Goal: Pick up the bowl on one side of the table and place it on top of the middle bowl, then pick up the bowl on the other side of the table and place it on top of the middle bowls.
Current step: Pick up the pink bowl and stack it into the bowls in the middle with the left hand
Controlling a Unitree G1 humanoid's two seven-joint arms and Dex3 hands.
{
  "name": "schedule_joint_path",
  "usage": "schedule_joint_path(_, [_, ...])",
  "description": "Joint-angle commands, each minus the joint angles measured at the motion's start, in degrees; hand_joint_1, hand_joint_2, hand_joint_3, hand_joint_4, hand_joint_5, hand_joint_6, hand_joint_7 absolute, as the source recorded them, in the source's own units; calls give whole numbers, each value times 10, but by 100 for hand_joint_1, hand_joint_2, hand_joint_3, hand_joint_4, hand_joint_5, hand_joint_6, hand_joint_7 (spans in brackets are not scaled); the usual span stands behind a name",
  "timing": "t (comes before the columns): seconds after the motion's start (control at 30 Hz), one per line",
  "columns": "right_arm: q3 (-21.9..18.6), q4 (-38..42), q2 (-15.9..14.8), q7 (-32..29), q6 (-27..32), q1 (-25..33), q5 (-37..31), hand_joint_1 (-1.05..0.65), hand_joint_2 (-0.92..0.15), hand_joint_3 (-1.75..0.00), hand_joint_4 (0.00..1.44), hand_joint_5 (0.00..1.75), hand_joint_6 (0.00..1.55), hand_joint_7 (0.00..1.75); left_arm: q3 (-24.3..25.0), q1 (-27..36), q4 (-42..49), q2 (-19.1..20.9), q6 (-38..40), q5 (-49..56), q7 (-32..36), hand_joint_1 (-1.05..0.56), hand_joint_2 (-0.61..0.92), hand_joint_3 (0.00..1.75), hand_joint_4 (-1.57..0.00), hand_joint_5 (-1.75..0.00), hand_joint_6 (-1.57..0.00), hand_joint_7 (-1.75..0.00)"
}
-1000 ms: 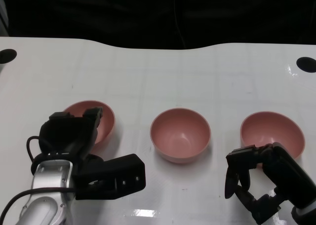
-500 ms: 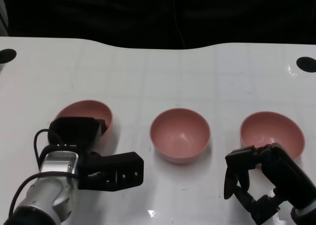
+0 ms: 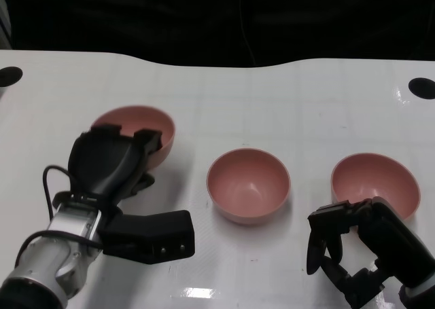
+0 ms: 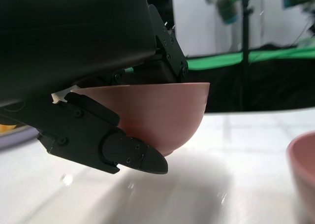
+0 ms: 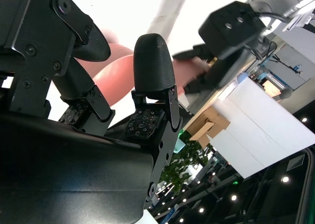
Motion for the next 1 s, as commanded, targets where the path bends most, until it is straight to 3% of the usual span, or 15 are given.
schedule_joint_path(0.03, [-1,-4,-3,-5,-1,3,1,13,12,-175,109,165,108,120,10,5,-51,21,-36,-11,8,-21,74,50,-83,-175,-65,-170])
schedule_joint_path(0.13, [-1,-3,-4,-6,-1,2,1,14,12,-175,109,165,108,120,11,2,-72,25,-58,-19,-3,-21,63,72,-84,-175,-64,-174])
schedule_joint_path(0.17, [0,-3,-4,-6,-1,2,1,14,12,-175,109,165,108,120,9,-3,-84,24,-74,-25,-15,-24,58,85,-85,-175,-73,-154])
schedule_joint_path(0.2, [0,-3,-4,-6,0,1,2,14,12,-175,109,165,108,120,7,-7,-92,23,-89,-30,-23,-25,57,88,-86,-175,-78,-145])
schedule_joint_path(0.27, [0,-1,-4,-6,-3,0,3,14,12,-175,109,165,108,120,3,-14,-96,19,-117,-42,-36,-22,55,89,-87,-173,-88,-125])
schedule_joint_path(0.47, [1,1,-5,-5,-2,1,4,14,12,-175,109,166,108,120,-7,-34,-80,-1,-158,-51,-66,-22,54,80,-88,-168,-97,-101])
schedule_joint_path(0.5, [1,0,-5,-4,-1,1,5,14,12,-175,109,166,108,120,-10,-39,-76,-5,-163,-48,-70,-22,54,78,-88,-169,-98,-100])
schedule_joint_path(0.57, [1,-2,-6,-5,2,2,3,13,12,-175,109,166,108,120,-18,-52,-57,-13,-191,-51,-71,-19,55,77,-89,-173,-90,-130])
schedule_joint_path(0.63, [1,-2,-5,-6,1,2,2,13,12,-175,109,167,108,120,-26,-63,-38,-19,-206,-49,-75,-20,58,86,-89,-174,-83,-149])
schedule_joint_path(0.7, [1,0,-4,-7,-2,1,2,14,12,-175,109,168,108,120,-31,-70,-27,-24,-208,-46,-83,-22,59,88,-88,-175,-81,-152])
schedule_joint_path(0.77, [1,2,-4,-8,-4,1,2,14,12,-175,109,168,108,120,-38,-77,-16,-29,-209,-41,-89,-24,60,81,-86,-171,-83,-140])
schedule_joint_path(0.83, [1,3,-4,-9,-5,0,0,14,12,-175,109,169,108,120,-47,-84,-1,-36,-212,-36,-91,-25,61,76,-93,-155,-88,-124])
schedule_joint_path(1.0, [3,0,-6,-7,-2,0,1,15,12,-175,108,169,108,120,-57,-93,19,-46,-215,-34,-95,-27,63,76,-91,-162,-84,-136])
